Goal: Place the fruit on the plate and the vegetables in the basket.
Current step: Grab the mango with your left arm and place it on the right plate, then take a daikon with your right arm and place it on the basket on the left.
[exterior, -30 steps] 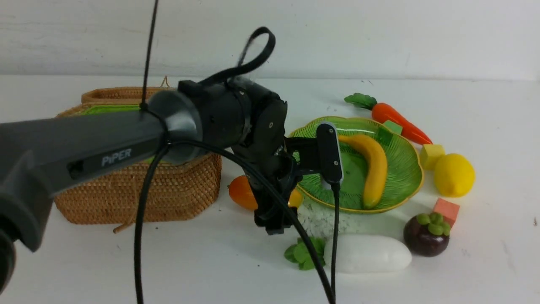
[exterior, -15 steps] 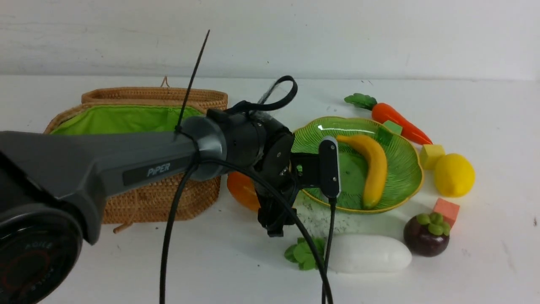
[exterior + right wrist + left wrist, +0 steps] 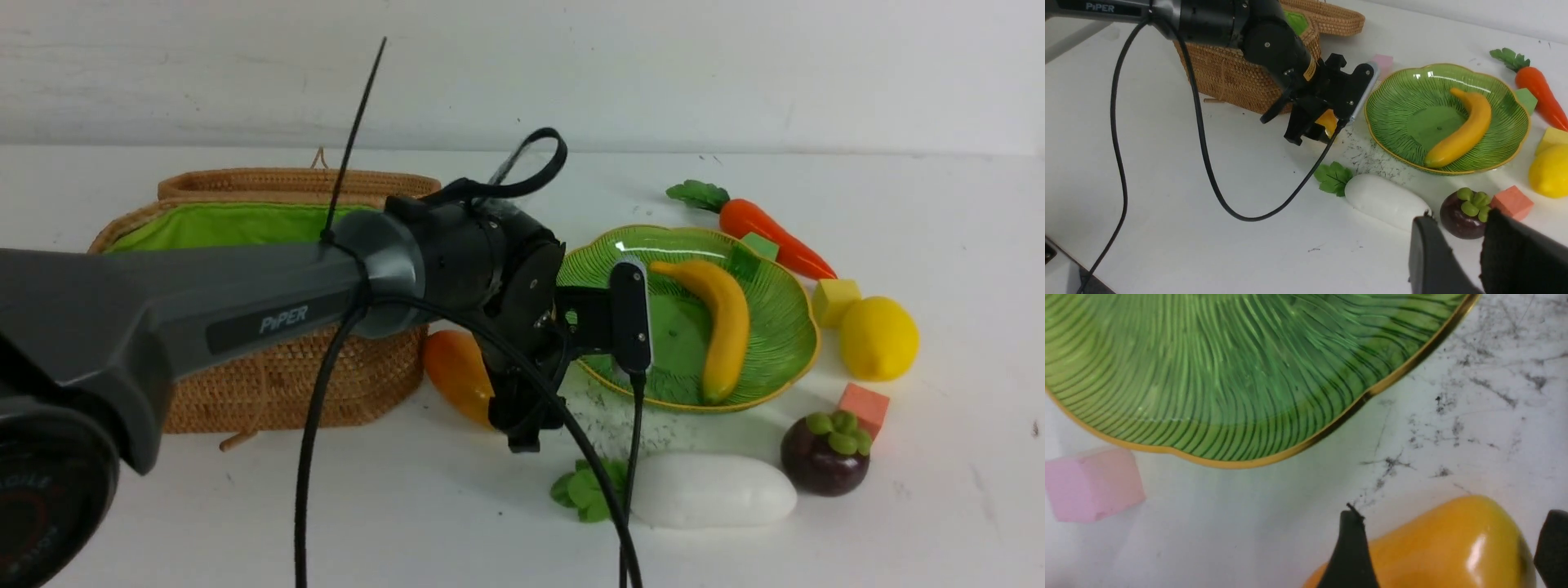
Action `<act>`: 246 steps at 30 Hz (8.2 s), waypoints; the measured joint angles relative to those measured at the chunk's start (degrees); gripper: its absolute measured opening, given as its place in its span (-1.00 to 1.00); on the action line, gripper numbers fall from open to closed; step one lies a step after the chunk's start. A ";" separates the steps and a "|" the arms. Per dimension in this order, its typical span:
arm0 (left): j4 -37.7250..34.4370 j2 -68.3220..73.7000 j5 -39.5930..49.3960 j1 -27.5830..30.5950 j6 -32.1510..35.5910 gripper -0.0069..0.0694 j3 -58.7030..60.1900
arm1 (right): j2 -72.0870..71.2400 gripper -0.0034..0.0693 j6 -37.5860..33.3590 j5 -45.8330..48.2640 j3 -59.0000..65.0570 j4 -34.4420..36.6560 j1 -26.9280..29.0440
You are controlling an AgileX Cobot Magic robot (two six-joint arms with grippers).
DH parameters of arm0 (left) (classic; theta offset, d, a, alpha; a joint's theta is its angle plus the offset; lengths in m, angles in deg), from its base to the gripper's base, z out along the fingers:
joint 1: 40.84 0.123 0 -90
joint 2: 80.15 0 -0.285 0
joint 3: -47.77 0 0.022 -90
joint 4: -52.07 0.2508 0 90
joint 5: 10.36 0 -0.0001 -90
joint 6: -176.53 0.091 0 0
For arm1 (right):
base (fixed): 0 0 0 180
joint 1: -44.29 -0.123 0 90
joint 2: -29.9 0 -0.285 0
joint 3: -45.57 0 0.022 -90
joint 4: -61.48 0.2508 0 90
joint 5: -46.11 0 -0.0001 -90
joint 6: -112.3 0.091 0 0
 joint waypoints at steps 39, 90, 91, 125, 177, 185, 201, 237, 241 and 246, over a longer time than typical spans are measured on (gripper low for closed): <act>-1.11 -6.67 14.05 -1.97 -15.80 0.39 0.11 | 0.00 -0.32 -0.33 0.36 0.00 0.00 0.00; 19.59 1.81 8.36 -2.76 -63.42 0.74 0.11 | 0.00 -0.29 1.68 4.61 0.00 -4.36 0.00; 19.29 1.81 8.29 -3.02 -63.36 0.74 0.11 | 0.00 -0.29 1.68 4.61 0.00 -4.44 0.00; 22.20 -0.74 15.86 -8.51 -75.41 0.74 0.01 | 0.00 -0.29 1.68 4.61 0.00 -4.56 0.00; 30.39 6.29 17.45 -7.36 -72.86 0.60 0.01 | 0.00 -0.26 0.39 4.84 0.00 -4.34 0.00; 29.42 6.13 18.60 -7.36 -72.86 0.56 0.01 | 0.00 -0.26 0.31 4.84 0.00 -4.14 0.00; 27.36 -0.58 9.11 -13.55 -73.19 0.56 -13.44 | 0.00 -0.26 4.43 -0.11 0.00 -13.11 0.00; 16.63 -10.49 7.80 -11.19 -74.61 -0.10 -15.58 | 4.38 -0.26 7.34 -0.18 0.00 -10.29 0.00; 13.36 -21.46 20.22 -13.82 -73.67 -0.85 -14.23 | 11.65 -0.26 3.06 -0.13 0.00 -9.45 0.00; 7.23 -34.72 22.28 -14.15 -71.68 -0.85 -4.33 | 21.19 -0.26 -2.80 0.62 0.00 -7.55 0.00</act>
